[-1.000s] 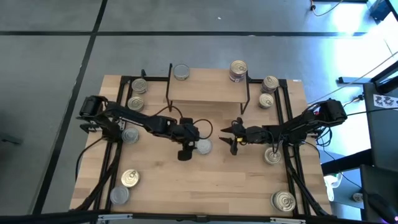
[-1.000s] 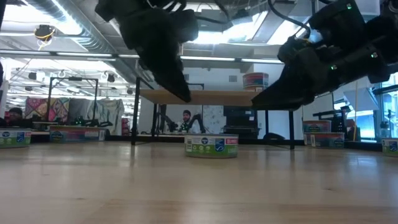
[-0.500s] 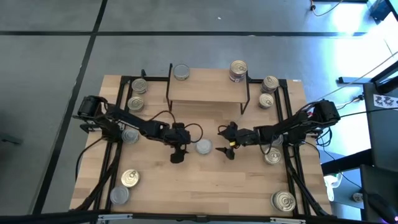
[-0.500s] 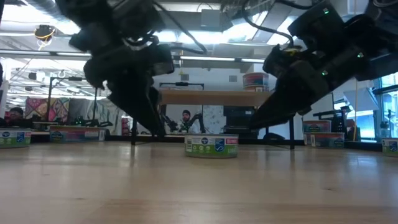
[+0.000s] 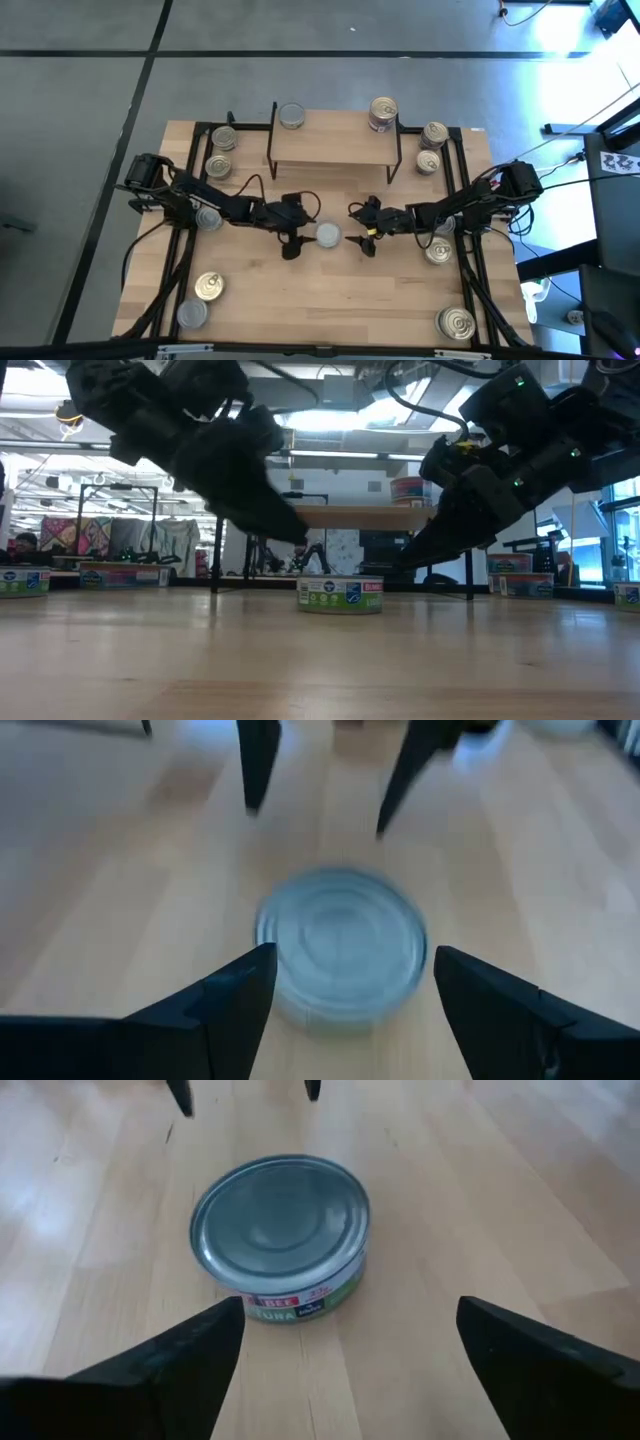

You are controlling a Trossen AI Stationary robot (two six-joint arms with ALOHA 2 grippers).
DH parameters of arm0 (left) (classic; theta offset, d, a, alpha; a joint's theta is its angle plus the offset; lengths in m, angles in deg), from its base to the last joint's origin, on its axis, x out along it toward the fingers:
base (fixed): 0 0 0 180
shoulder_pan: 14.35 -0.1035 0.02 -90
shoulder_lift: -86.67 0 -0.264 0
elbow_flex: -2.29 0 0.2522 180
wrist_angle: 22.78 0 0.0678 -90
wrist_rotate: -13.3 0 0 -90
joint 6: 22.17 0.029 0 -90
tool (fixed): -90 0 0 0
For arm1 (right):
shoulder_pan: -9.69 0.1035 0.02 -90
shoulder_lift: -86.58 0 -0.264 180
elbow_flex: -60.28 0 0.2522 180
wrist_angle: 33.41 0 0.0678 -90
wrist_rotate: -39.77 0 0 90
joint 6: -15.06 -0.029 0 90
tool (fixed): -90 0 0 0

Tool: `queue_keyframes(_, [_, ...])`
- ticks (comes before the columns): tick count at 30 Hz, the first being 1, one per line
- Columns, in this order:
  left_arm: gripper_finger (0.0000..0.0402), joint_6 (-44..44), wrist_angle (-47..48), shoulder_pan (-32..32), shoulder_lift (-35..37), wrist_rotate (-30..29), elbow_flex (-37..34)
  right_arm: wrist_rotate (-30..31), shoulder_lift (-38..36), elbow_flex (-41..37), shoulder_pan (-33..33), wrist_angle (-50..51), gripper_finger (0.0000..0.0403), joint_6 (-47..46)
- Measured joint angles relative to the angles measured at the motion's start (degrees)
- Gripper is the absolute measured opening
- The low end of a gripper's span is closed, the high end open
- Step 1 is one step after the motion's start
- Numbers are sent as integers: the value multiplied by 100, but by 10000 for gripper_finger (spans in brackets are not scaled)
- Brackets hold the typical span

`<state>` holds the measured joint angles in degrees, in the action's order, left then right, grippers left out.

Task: Stack canned seafood by type on shelf
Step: Stack the green white tuna can on top of the green white tuna can on the shelf

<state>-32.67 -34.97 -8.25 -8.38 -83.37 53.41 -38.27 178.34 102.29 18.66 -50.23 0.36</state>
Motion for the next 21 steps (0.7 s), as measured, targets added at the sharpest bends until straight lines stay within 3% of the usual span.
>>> queue_keyframes(5, [254, -7, -311, -98, -259, -4, 1, 3, 0, -2, 0, 8, 363, 0])
queue_keyframes(11, [198, 34, -953, -85, -769, 3, 1, 4, 0, -2, 1, 20, 363, 0])
queue_keyframes(21, [103, 340, -765, -92, -894, -5, 0, 47, 0, -2, 0, 21, 363, 0])
